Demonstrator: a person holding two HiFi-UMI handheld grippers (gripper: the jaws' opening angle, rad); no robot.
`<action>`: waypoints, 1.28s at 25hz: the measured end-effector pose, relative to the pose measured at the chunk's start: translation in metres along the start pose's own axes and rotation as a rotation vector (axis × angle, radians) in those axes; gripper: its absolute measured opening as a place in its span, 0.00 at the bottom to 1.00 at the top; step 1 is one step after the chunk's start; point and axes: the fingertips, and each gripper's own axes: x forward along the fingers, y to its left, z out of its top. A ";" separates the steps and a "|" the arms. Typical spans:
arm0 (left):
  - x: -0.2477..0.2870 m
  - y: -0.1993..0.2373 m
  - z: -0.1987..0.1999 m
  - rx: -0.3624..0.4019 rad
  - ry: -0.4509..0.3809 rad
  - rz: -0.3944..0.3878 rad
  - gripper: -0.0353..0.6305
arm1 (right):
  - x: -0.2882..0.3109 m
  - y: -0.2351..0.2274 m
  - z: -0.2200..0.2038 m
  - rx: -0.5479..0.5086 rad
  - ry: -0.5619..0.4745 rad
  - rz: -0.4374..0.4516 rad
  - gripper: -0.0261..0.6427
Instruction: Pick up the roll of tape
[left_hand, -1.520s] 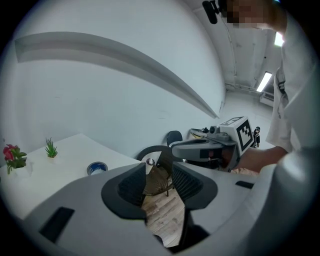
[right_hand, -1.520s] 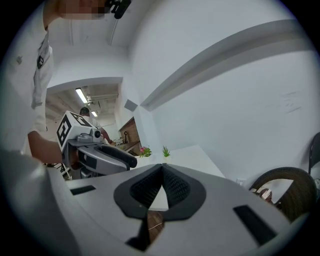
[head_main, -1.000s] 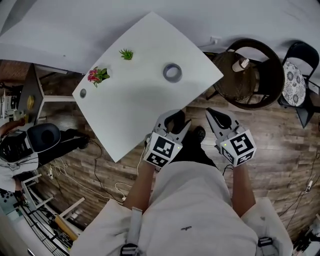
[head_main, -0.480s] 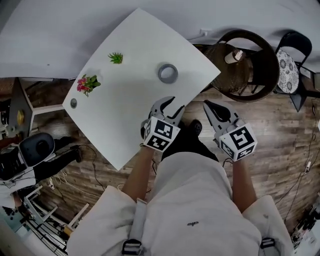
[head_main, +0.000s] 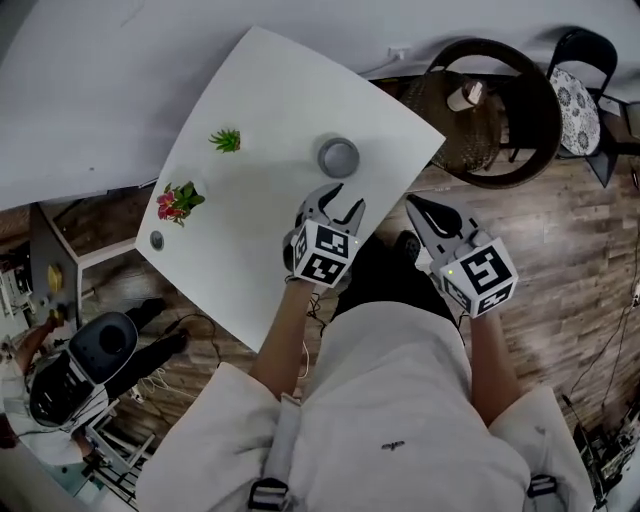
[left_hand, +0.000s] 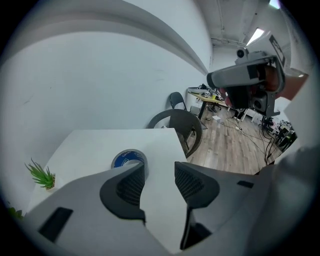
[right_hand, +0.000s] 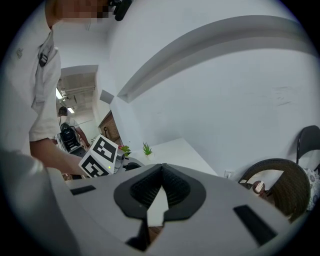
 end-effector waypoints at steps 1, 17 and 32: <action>0.003 0.003 -0.002 0.003 0.008 -0.001 0.35 | 0.002 -0.002 0.000 0.007 -0.002 -0.008 0.05; 0.054 0.023 -0.028 0.210 0.141 -0.061 0.33 | 0.017 -0.020 -0.019 0.092 0.017 -0.088 0.05; 0.076 0.024 -0.038 0.406 0.207 -0.051 0.29 | 0.013 -0.027 -0.030 0.128 0.019 -0.106 0.05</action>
